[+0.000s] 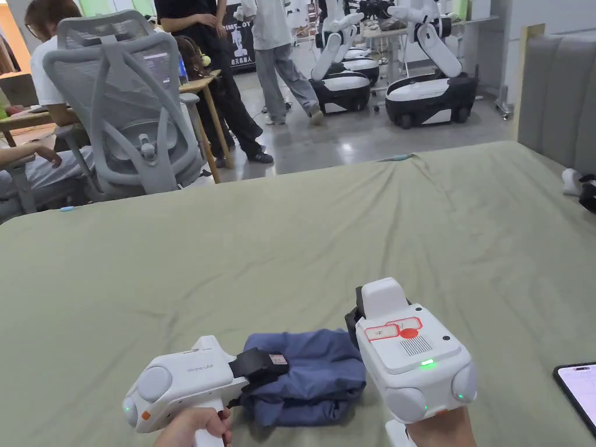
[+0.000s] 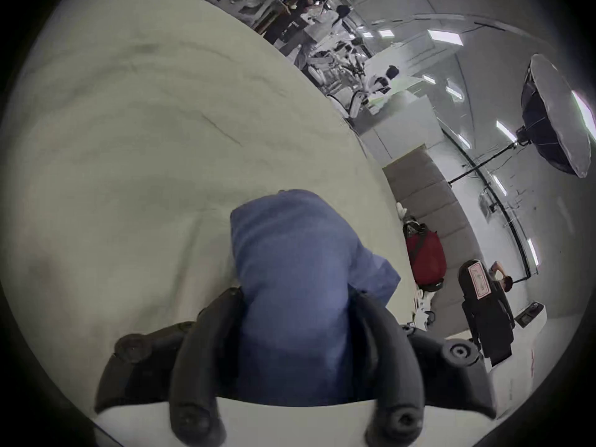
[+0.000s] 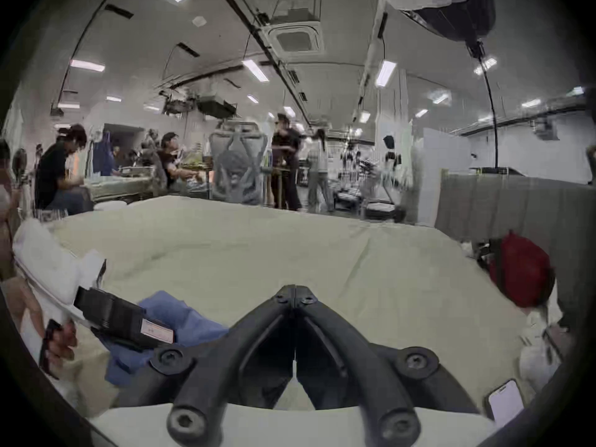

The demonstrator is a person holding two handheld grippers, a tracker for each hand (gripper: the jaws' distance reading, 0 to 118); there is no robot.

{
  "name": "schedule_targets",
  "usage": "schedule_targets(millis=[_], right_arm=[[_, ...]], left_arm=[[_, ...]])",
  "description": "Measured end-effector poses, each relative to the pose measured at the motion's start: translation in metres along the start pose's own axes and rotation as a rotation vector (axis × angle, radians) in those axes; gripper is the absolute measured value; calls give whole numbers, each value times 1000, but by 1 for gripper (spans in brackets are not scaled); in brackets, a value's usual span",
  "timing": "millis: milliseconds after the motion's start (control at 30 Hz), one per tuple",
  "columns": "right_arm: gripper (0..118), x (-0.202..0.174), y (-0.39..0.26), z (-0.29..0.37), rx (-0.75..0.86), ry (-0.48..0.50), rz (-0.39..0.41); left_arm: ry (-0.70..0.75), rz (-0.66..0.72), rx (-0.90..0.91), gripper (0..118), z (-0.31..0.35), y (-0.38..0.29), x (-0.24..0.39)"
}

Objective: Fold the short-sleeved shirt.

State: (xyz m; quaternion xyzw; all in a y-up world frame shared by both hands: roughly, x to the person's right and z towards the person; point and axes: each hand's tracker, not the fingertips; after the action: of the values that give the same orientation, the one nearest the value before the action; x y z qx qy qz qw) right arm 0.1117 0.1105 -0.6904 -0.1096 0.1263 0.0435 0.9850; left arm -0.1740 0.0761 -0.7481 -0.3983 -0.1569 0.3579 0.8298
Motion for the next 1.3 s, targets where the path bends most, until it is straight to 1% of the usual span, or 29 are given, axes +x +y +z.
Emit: schedule_targets(millis=[133, 200, 267, 300, 333, 433, 533, 600, 633, 667, 700, 800, 833, 900, 967, 1033, 1067, 1100, 1133, 1167, 1200, 1233, 1267, 1300], right_arm=[[1, -18, 1, -19, 5, -2, 18], [1, -35, 9, -28, 1, 27, 44], [1, -62, 16, -41, 7, 43, 72], [1, -80, 21, -50, 13, 57, 85], [1, -94, 24, -63, 18, 76, 82], [1, -157, 39, -90, 34, 183, 80], [1, -226, 47, -118, 26, 317, 109], [1, -270, 56, -122, 27, 393, 113], [1, -292, 58, -128, 17, 432, 108], [1, -313, 59, -134, 11, 462, 104], [1, -335, 60, -142, 4, 492, 112], [1, -395, 63, -157, 16, 551, 128], [1, -413, 62, -163, 24, 581, 146], [1, -440, 63, -170, 18, 604, 147], [1, -455, 61, -178, 8, 622, 123], [1, -464, 62, -184, -18, 612, 134], [1, -464, 63, -187, -28, 608, 129], [1, -461, 65, -190, -34, 612, 121], [1, -458, 68, -188, -38, 606, 119], [1, -454, 71, -187, -38, 602, 118], [1, -448, 75, -186, -34, 598, 118], [1, -441, 80, -184, -32, 587, 122], [1, -434, 85, -176, -30, 581, 124], [1, -423, 93, -172, -32, 576, 124]], left_arm=[[-33, -8, -25, 43, 3, 21, -13], [-33, -25, -1, 42, 20, 28, -20], [-38, -18, 21, 42, 40, 50, -44], [-39, -14, 30, 42, 55, 61, -61], [-36, -10, 42, 42, 70, 72, -79], [-14, -16, 68, 42, 120, 106, -138], [10, -16, 105, 42, 178, 137, -200], [11, -10, 140, 42, 214, 166, -257], [36, -9, 164, 42, 233, 176, -277], [71, -19, 185, 42, 251, 184, -295], [89, 0, 200, 42, 267, 190, -315], [111, 36, 225, 42, 317, 213, -373], [104, 26, 228, 42, 331, 219, -392], [140, 21, 242, 43, 349, 233, -415], [143, 62, 259, 43, 355, 238, -432], [126, 58, 236, 44, 351, 239, -434], [147, 29, 235, 50, 349, 239, -430], [171, 3, 247, 64, 345, 233, -420], [184, 11, 268, 70, 344, 233, -417], [232, 2, 289, 70, 344, 233, -414], [275, 0, 327, 91, 346, 234, -410], [290, 9, 358, 115, 349, 231, -397], [297, 6, 393, 118, 361, 228, -392], [267, 8, 431, 114, 370, 230, -385]])
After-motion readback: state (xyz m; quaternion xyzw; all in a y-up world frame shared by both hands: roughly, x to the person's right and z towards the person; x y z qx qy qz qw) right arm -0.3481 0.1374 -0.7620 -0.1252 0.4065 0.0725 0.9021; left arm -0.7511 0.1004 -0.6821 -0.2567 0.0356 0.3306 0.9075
